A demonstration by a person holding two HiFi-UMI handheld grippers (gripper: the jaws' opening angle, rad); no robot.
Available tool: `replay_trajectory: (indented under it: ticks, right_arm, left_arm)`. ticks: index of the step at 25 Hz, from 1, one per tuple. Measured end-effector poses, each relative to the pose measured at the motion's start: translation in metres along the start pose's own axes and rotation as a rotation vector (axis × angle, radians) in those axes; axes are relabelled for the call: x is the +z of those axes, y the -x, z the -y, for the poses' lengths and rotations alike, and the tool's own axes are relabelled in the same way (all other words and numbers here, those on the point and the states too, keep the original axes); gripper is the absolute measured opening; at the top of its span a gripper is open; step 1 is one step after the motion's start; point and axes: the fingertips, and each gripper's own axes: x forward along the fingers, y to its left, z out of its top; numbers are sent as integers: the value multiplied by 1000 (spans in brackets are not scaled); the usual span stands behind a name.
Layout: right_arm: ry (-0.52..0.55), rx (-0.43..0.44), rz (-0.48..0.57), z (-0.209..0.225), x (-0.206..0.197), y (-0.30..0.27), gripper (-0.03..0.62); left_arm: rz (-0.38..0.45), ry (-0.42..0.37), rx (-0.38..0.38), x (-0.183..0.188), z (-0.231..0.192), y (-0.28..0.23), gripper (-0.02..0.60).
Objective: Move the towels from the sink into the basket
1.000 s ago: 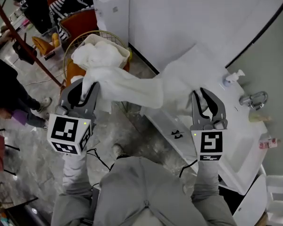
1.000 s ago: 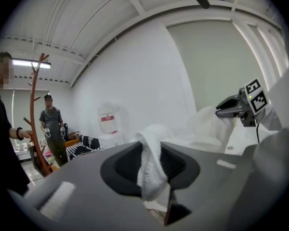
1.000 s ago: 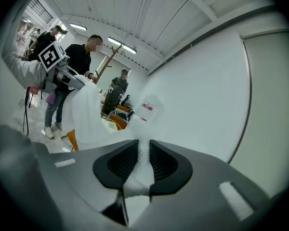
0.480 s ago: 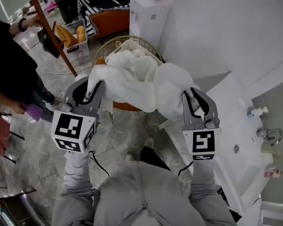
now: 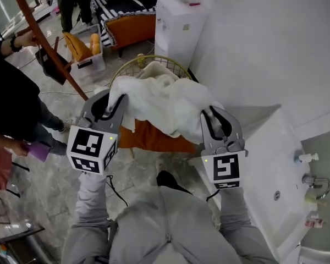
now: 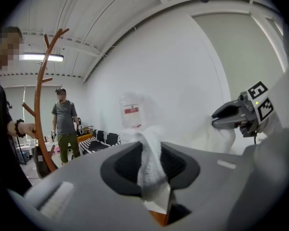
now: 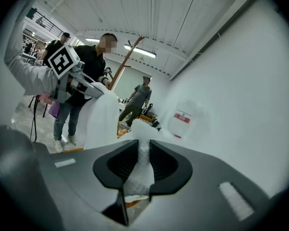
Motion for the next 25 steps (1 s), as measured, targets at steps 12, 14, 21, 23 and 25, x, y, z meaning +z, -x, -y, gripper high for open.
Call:
replay_trajectory:
  ticks: [12,14,21,23,25]
  right_arm:
    - [-74,97,-86,9,-58,-130,74]
    - [-106,113,-128,8,-79,-144,74]
    - [-158,192,-257,-15,-146,-188,78]
    - [-171,240,-307,-27,-165,-196,78]
    - [-168,284,-348,-40,-180,-202,78]
  left_arm:
    - [-79,16,-56,-32,-18,-164,146]
    - [-112,23,-57,-48,-20,-181,146]
    - [-277,36,-103,-121,-10,-225,165]
    - [-329,40,-124,-142,-3,-229,176]
    - [-378,44,-140,-162,1,-231,183]
